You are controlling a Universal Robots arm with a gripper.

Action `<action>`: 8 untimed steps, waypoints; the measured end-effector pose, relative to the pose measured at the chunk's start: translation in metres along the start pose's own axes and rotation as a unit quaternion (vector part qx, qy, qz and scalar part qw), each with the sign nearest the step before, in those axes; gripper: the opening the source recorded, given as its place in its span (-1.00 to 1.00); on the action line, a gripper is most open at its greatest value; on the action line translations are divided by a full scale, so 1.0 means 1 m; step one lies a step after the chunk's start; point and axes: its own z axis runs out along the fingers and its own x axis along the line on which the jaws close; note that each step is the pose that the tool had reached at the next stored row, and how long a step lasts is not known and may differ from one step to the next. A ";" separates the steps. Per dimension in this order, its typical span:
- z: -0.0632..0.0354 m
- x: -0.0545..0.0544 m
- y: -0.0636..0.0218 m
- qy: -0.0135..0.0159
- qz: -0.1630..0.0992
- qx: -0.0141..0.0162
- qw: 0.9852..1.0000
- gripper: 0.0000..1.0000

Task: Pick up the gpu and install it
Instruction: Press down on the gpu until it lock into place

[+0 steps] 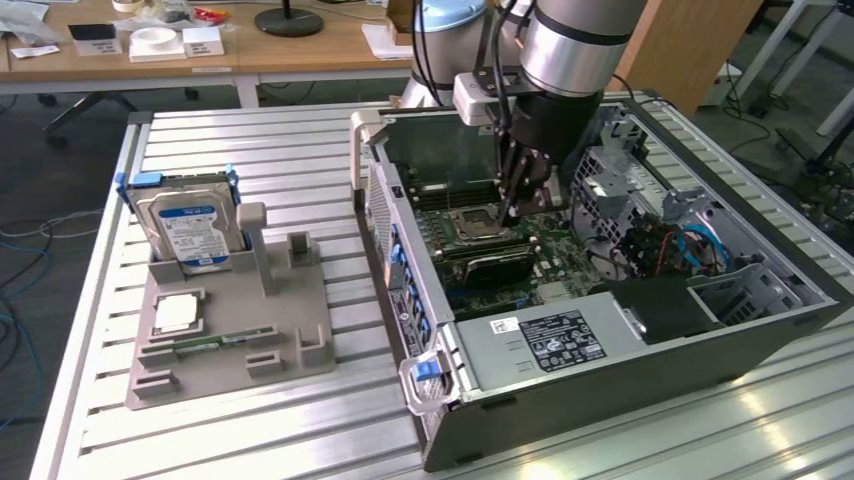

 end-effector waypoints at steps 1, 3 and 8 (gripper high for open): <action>0.0014 0.000 0.0000 0.000 0.000 0.000 1.000 -0.79; 0.0046 0.000 0.0000 0.000 0.000 0.000 1.000 -0.79; 0.0083 0.000 0.0000 0.000 0.000 0.000 1.000 -0.79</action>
